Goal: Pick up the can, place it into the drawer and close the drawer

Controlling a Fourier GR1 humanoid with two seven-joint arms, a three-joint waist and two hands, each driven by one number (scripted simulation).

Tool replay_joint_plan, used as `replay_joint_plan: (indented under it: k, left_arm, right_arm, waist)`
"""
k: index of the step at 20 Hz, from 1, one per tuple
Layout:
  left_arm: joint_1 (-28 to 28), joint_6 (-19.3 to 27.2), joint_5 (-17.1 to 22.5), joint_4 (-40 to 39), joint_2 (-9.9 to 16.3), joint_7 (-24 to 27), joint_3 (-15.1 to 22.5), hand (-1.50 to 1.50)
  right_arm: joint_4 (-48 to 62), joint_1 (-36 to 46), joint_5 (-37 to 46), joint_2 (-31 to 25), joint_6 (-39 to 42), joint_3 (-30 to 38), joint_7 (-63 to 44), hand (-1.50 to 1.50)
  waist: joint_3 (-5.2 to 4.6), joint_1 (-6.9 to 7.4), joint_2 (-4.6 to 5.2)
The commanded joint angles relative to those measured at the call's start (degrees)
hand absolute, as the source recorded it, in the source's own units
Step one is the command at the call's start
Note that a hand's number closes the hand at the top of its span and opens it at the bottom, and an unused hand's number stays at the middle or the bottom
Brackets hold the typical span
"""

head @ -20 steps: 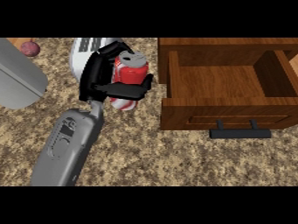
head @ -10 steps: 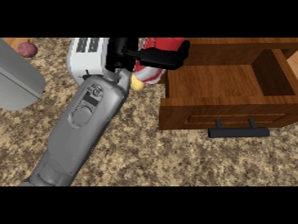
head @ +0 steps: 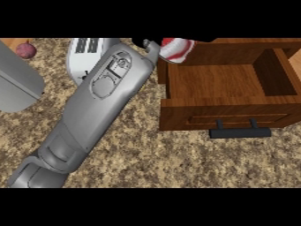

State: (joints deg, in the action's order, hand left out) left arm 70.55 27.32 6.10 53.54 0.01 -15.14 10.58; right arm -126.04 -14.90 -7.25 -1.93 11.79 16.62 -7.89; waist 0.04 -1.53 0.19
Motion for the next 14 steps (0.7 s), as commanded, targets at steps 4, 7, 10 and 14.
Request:
replay_joint_plan:
  k: [4, 7, 10, 14]
  left_arm:
    - [7.06, 5.42, 5.69, -9.04, -0.01, 1.28, 6.16, 1.5]
    - [9.54, 2.92, 7.2, -16.31, -0.01, 6.41, 4.07, 1.5]
    - [11.7, 5.41, 10.92, -19.17, -0.01, 6.62, 7.23, 1.5]
    - [14.05, 6.51, 12.5, -22.17, -0.01, 7.1, 11.09, 1.5]
  right_arm:
    - [-0.23, 1.72, -0.46, -0.71, 0.12, -0.12, -2.09, -1.5]
    - [4.16, 0.49, 2.9, 1.59, 0.83, -1.83, 4.51, -1.5]
    - [4.41, 4.21, 0.56, -1.19, 0.69, 0.3, 1.47, -1.5]
    - [2.41, 4.61, 2.07, 0.79, -1.44, -1.59, -0.32, -1.5]
  waist:
    - [0.01, -0.66, 0.07]
    - [0.06, -1.14, 0.41]
    - [0.07, -1.73, 0.54]
    - [0.07, -2.02, 0.48]
